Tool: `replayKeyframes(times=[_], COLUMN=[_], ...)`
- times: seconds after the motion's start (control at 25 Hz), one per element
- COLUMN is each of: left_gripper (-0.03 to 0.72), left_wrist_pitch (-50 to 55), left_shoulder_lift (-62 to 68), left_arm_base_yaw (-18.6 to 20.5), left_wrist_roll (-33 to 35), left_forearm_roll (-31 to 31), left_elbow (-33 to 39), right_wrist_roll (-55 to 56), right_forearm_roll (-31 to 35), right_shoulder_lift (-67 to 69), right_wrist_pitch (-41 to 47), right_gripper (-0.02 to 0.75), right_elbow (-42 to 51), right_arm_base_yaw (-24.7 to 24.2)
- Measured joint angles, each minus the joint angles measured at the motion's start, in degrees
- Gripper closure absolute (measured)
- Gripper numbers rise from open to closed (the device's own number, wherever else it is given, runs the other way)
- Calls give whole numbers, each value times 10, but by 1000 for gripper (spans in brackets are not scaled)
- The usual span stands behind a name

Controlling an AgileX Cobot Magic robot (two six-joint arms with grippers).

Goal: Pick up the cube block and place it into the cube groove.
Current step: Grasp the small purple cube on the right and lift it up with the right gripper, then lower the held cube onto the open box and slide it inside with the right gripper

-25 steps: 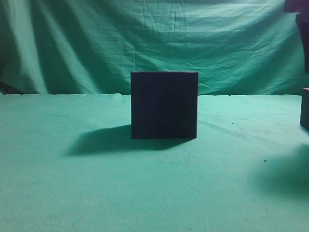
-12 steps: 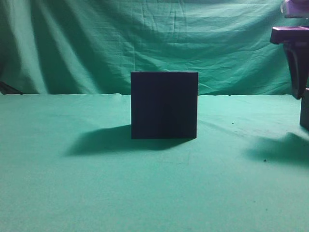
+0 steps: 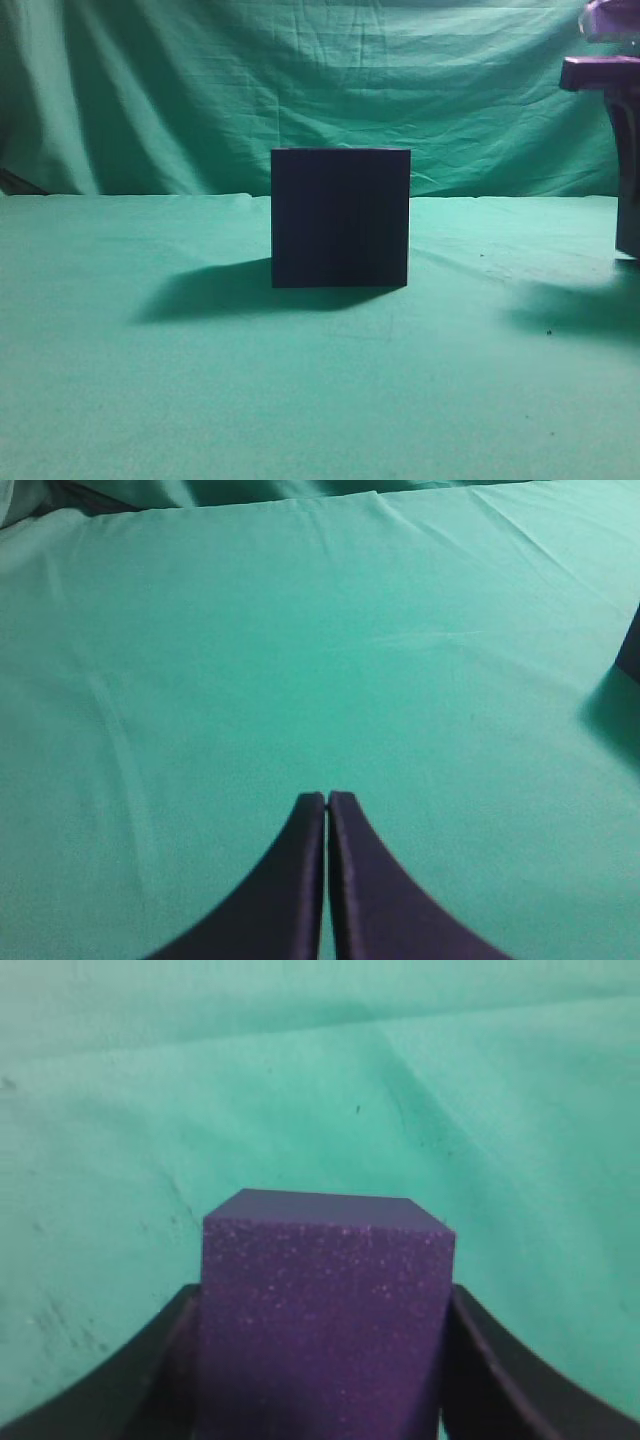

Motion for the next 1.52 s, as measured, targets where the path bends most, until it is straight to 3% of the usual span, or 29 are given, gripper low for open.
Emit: replayKeyframes(times=[0.24, 0.52, 0.8, 1.52], left_gripper=[688, 688, 688, 688], left_wrist_pitch=[0, 0, 0, 0], left_shoulder_lift=[0, 0, 0, 0], left_arm_base_yaw=[0, 0, 0, 0], left_wrist_roll=[0, 0, 0, 0], left_forearm_roll=[0, 0, 0, 0], left_elbow=[0, 0, 0, 0], right_wrist_roll=[-31, -47, -16, 14], right_forearm_roll=[0, 10, 39, 74], right_shoulder_lift=[-12, -33, -22, 51], right_wrist_pitch=[86, 165, 155, 122], right_gripper=[310, 310, 310, 310], right_elbow=[-96, -182, -219, -251], right_arm_base_yaw=[30, 161, 267, 281])
